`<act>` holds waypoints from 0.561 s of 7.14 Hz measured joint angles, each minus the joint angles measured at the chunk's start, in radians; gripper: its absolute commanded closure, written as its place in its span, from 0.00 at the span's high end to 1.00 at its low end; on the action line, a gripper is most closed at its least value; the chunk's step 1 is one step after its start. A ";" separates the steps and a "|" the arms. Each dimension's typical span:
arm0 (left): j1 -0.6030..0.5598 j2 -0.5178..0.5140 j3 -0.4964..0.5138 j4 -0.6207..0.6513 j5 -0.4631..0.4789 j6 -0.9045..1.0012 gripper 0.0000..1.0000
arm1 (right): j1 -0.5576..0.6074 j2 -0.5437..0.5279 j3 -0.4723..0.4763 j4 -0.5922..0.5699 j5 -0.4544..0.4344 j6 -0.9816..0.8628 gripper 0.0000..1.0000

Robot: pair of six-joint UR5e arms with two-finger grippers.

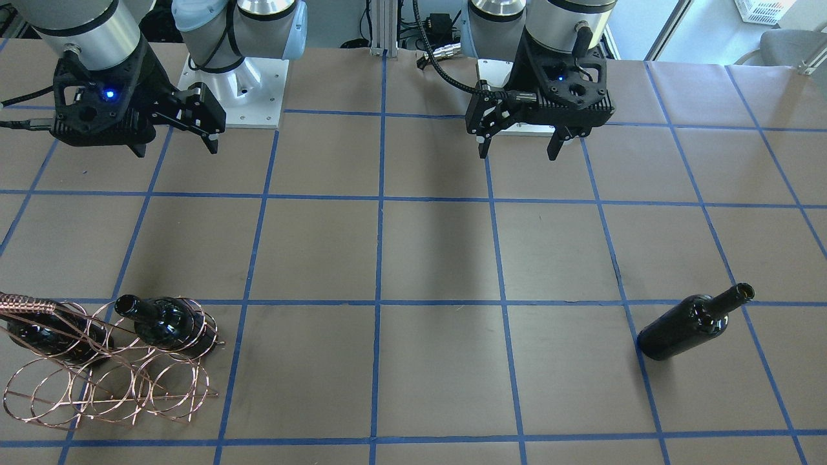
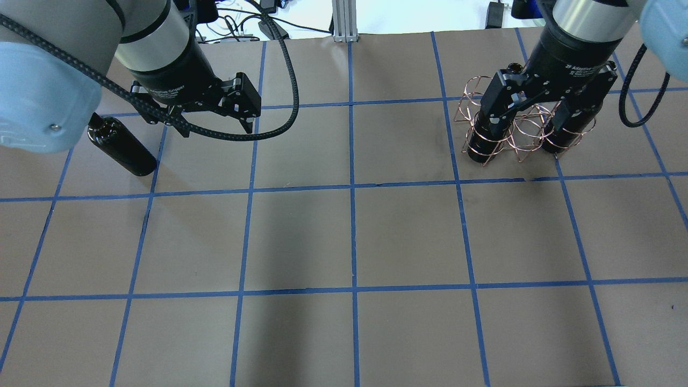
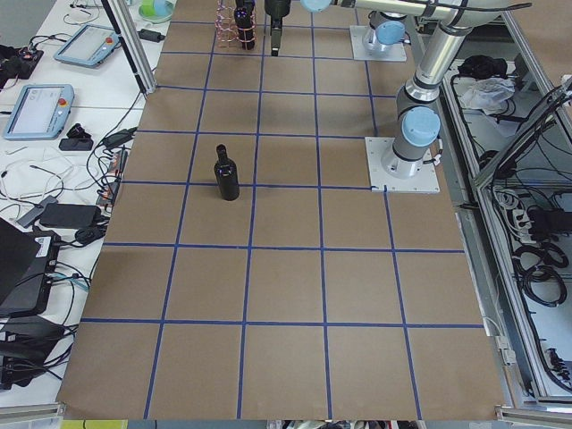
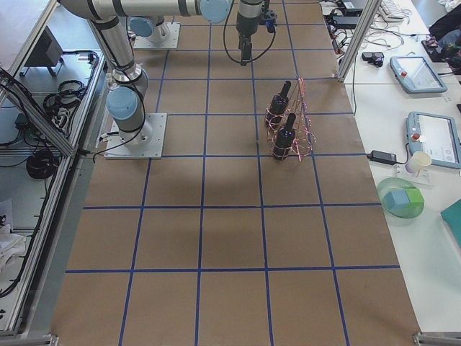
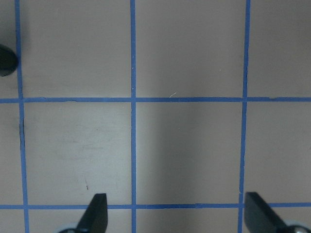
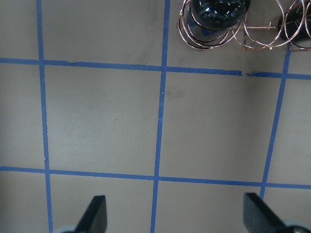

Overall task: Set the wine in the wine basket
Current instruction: 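Lift the dark wine bottle with the left gripper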

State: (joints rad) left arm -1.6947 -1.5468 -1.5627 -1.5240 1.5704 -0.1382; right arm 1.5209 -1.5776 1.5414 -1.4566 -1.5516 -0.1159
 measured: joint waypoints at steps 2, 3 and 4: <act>0.002 0.003 0.000 0.001 0.001 0.000 1.00 | 0.001 0.000 0.000 0.000 0.002 -0.001 1.00; 0.010 0.003 0.001 0.002 0.002 0.001 1.00 | 0.001 -0.001 0.000 0.000 0.004 -0.001 1.00; 0.033 0.003 0.001 0.003 0.003 0.013 1.00 | 0.000 -0.001 0.000 0.000 0.005 -0.001 1.00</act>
State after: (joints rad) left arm -1.6619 -1.5433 -1.5613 -1.5212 1.5737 -0.1255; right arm 1.5212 -1.5790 1.5412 -1.4564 -1.5463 -0.1166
